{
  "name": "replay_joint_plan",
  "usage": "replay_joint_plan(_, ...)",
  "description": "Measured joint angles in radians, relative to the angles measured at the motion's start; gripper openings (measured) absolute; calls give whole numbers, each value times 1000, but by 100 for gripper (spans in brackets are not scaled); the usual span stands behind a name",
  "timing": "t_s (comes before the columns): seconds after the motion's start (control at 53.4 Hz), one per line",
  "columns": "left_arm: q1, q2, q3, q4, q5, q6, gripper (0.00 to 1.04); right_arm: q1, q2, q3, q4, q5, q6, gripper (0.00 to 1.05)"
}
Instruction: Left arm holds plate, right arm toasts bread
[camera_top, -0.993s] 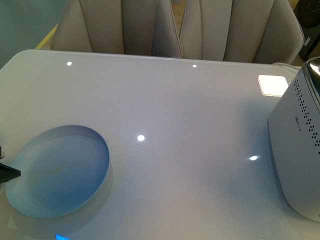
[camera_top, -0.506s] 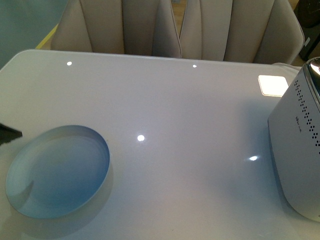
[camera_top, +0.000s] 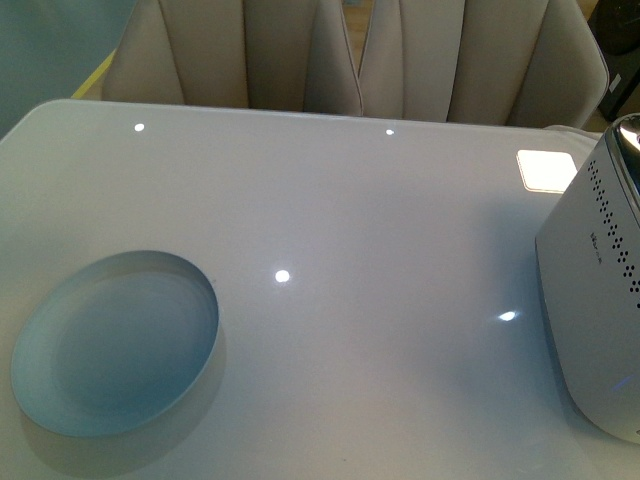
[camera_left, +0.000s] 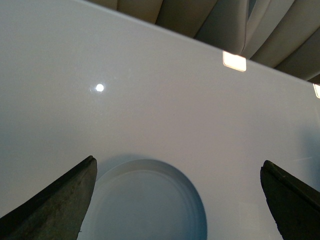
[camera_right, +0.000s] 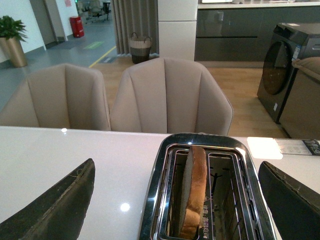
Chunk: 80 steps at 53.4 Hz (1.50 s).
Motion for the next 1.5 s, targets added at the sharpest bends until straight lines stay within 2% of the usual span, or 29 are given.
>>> replay_joint_plan(0.15,-11,-52,-5,0,-6,-15,98,0,0,0,0,0,0,96)
replay_joint_plan(0.206,-29,-16,-61,190,-116,21,91,0,0,0,0,0,0,96)
replay_joint_plan(0.262,-47,35,-188,540,-261,72,78,0,-1,0,0,0,0,96)
replay_joint_plan(0.318,-59,30,-281,746,-300,98,68,0,0,0,0,0,0,96)
replay_joint_plan(0.356,-66,3,-312,832,-306,107,61,0,1,0,0,0,0,96)
replay_joint_plan(0.412,-76,-76,-349,866,-324,120,46,0,-1,0,0,-1,0,96)
replay_joint_plan(0.506,-94,-169,-418,832,-333,124,23,0,-1,0,0,0,0,96)
replay_joint_plan(0.543,-124,-215,-445,808,-379,127,12,0,-1,0,0,0,0,96)
replay_joint_plan(0.599,-144,-257,-465,786,-396,127,3,0,-1,0,0,0,0,96)
replay_joint_plan(0.974,-160,-591,-560,551,-402,131,3,0,-1,0,0,0,0,96)
replay_joint_plan(1.217,-160,-852,-587,326,-402,131,3,0,-1,0,0,0,0,96)
replay_joint_plan(1.498,-160,-1020,-587,172,-402,131,3,0,-1,0,0,0,0,96)
